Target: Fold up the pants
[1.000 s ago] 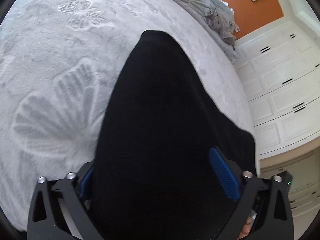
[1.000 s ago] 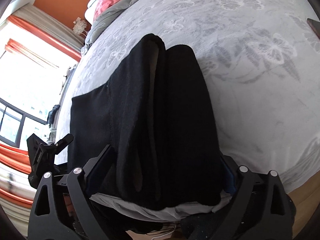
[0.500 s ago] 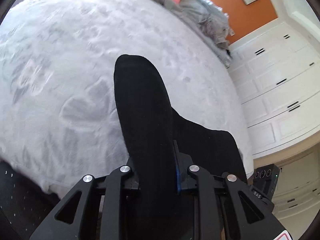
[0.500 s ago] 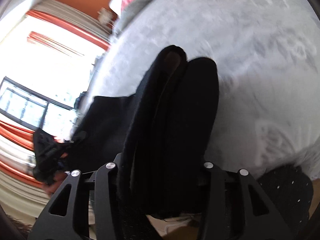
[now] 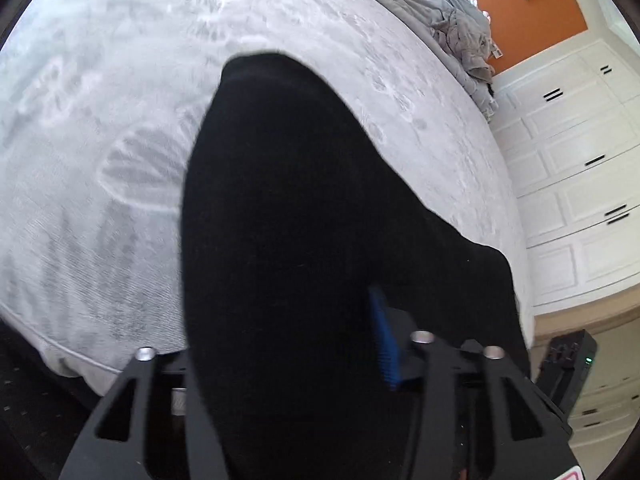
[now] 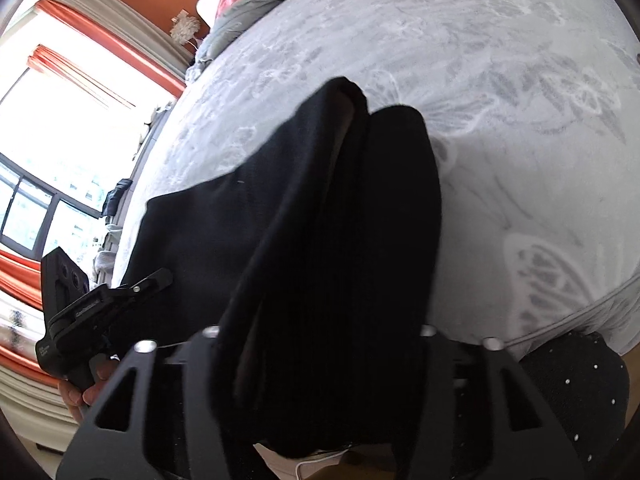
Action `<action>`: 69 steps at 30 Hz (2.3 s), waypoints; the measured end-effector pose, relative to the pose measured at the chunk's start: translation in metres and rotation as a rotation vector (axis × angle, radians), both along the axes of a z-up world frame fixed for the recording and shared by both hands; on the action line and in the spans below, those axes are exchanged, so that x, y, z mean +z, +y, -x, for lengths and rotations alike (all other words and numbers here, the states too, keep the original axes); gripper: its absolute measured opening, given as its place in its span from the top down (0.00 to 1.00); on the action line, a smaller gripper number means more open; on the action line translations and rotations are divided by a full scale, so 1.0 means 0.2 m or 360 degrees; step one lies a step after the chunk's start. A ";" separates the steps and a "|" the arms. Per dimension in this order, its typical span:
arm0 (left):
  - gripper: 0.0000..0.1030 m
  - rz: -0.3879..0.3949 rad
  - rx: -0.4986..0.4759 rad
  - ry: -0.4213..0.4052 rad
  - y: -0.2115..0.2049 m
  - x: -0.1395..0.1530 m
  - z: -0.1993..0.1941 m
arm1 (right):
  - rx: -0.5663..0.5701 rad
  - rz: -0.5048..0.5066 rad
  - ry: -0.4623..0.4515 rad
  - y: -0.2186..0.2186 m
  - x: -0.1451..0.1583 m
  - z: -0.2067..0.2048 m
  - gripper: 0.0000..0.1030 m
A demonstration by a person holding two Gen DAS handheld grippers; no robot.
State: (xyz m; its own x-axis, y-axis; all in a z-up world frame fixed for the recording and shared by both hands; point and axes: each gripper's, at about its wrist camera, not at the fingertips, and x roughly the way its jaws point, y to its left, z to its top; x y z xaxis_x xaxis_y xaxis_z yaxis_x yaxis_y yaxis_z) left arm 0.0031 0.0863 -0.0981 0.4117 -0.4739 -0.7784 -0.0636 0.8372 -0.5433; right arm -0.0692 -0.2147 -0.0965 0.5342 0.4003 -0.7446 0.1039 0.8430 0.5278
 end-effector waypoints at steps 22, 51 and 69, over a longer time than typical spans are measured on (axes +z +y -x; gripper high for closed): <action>0.82 -0.0314 -0.0134 -0.0954 -0.17 1.33 0.10 | 0.0053 0.0094 -0.0836 0.11 1.07 0.14 0.64; 0.35 -0.0756 0.0129 -0.0475 -0.04 0.50 -1.56 | -0.0314 0.0504 -0.0473 -0.25 0.39 -1.30 0.53; 0.28 -0.0817 0.0020 -0.0309 -0.34 0.15 -1.75 | -0.0092 0.0722 -0.0352 -0.08 0.20 -1.55 0.85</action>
